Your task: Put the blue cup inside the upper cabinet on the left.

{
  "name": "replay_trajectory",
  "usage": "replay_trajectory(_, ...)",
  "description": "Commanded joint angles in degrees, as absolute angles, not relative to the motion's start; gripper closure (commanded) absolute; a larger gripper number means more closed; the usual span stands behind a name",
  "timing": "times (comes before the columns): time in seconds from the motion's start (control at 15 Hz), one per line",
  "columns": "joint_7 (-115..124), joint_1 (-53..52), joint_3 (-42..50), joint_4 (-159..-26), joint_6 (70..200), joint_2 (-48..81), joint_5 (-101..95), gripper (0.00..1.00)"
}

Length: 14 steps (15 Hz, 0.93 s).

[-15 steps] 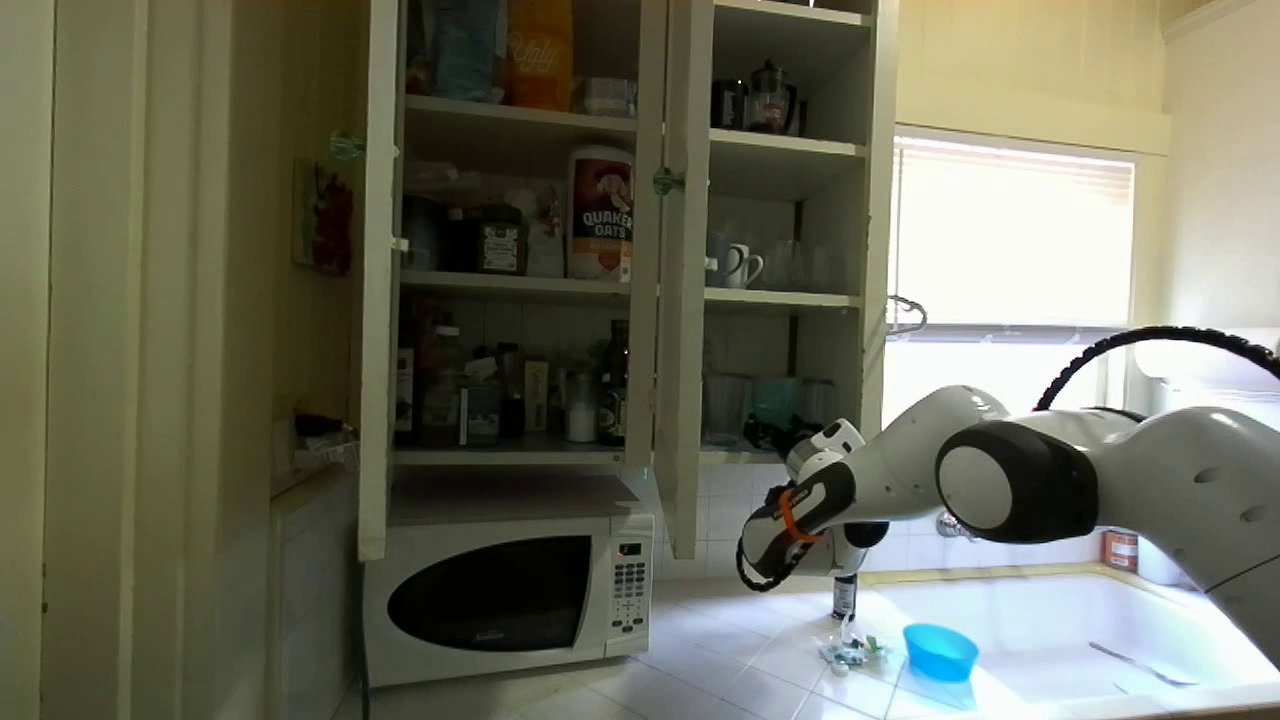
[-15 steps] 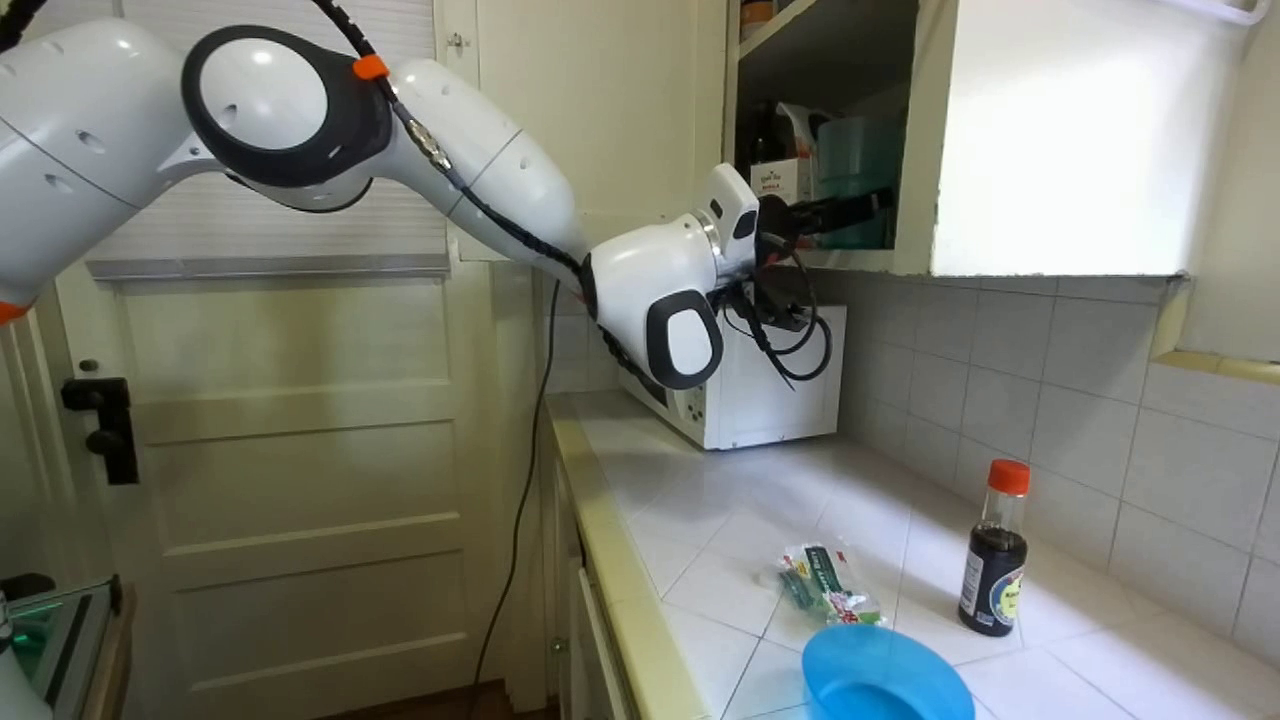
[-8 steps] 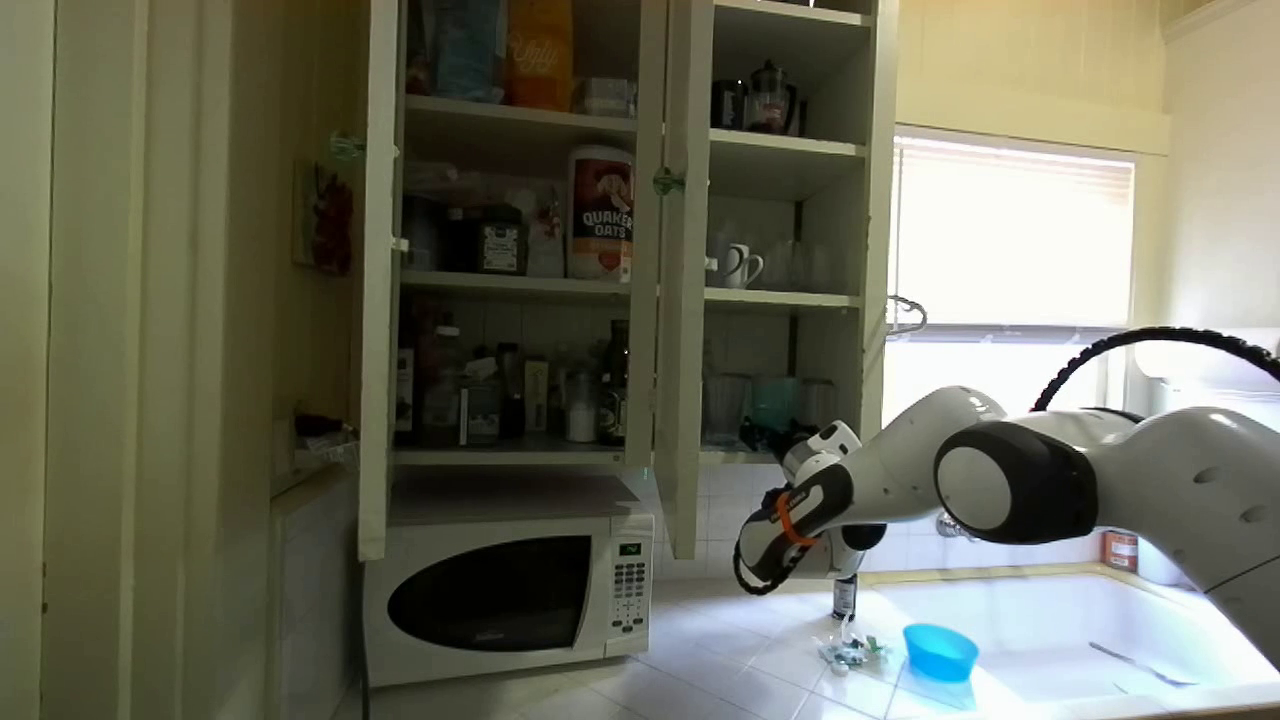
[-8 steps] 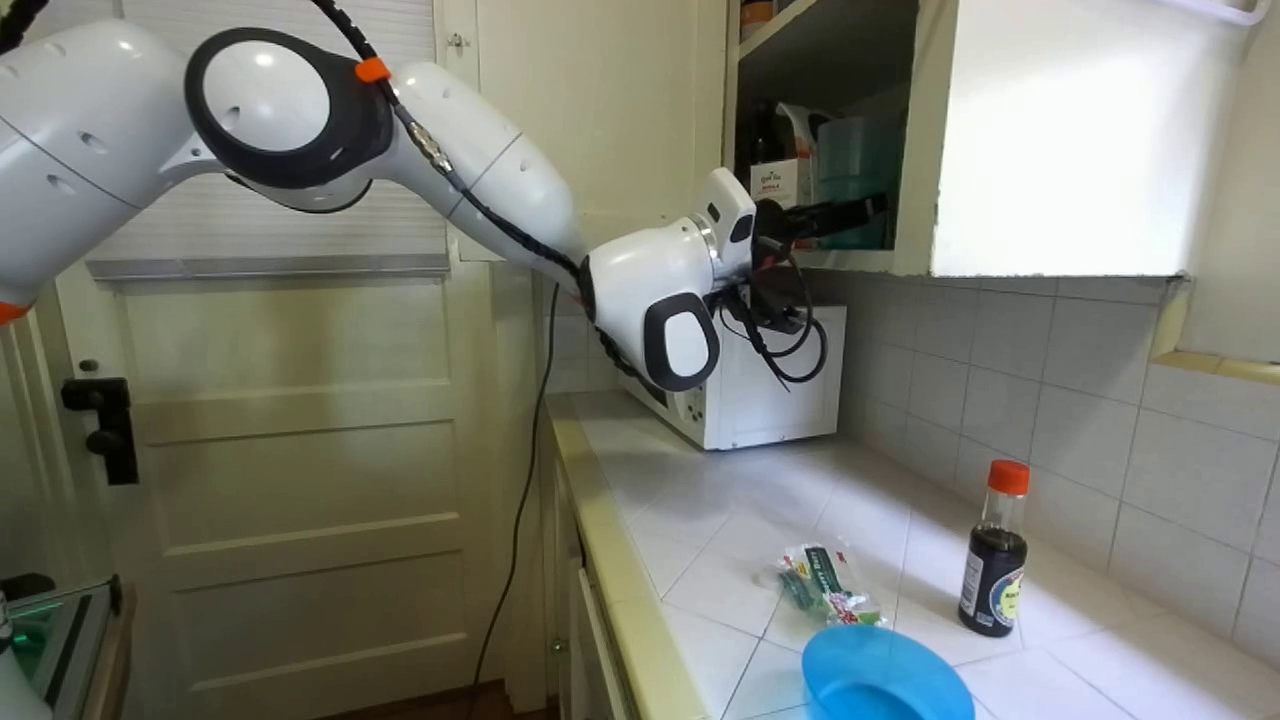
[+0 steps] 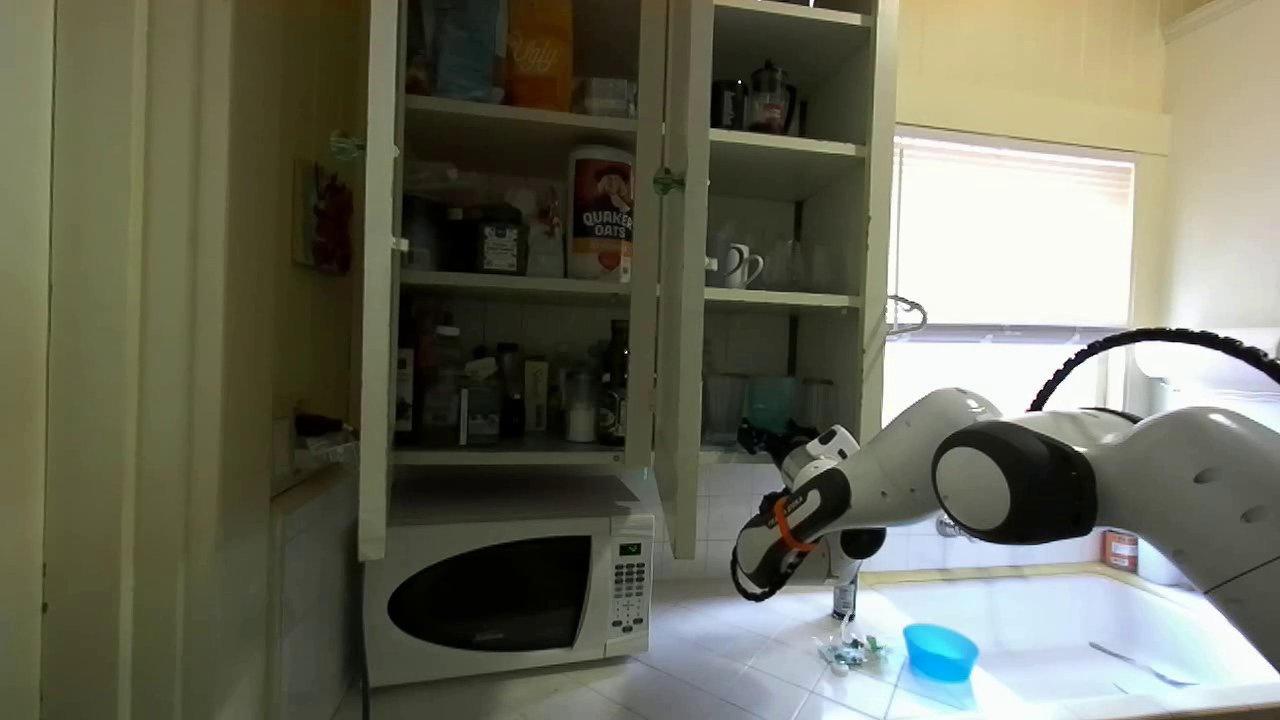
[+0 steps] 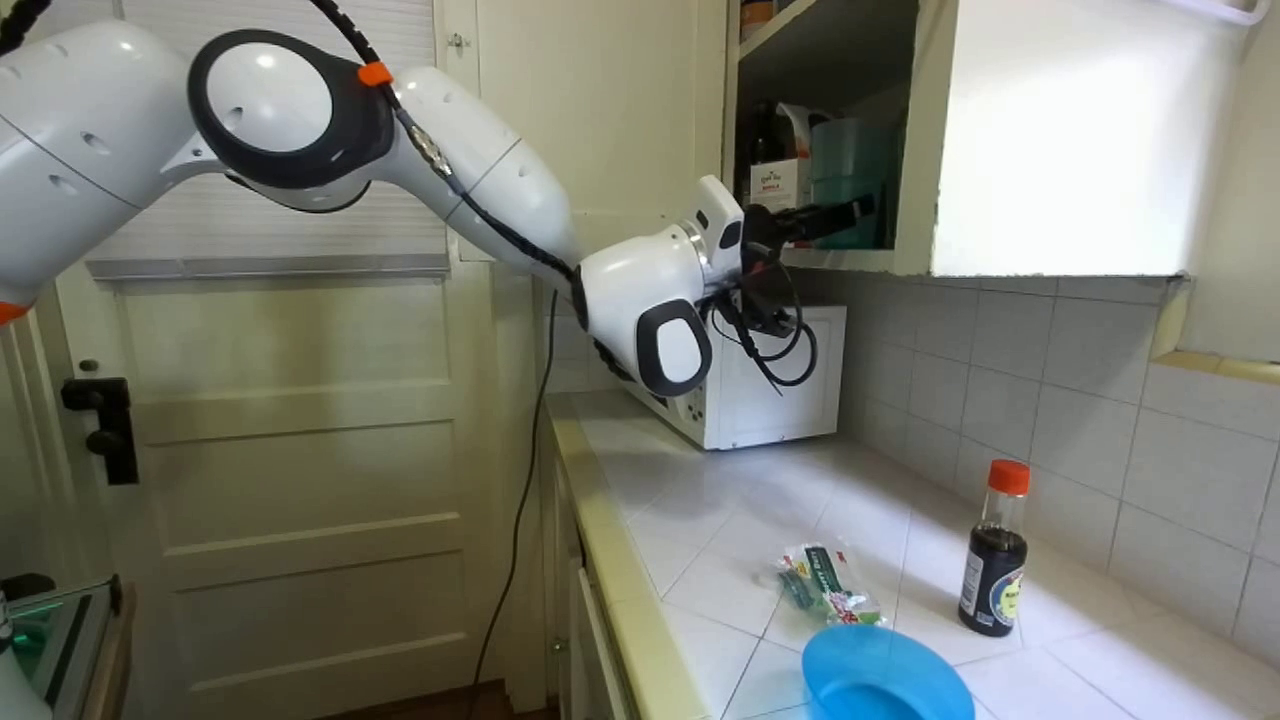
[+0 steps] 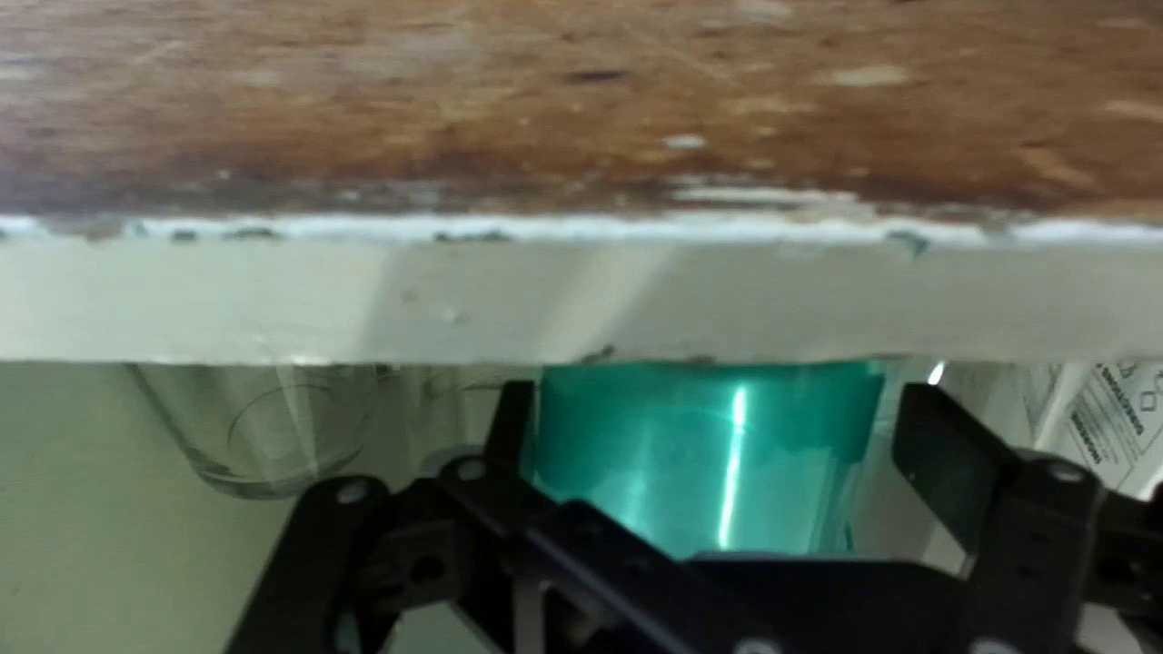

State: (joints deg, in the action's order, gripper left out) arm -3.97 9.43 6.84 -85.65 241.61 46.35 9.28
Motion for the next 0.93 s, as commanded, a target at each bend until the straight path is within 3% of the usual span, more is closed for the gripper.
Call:
replay_trajectory(0.0, -5.2, 9.2, 6.8, -85.5, 242.3, 46.2, 10.0, 0.0)
replay_trajectory(0.87, -6.3, 6.2, 9.5, -83.6, 242.3, 46.7, 14.8, 0.0)
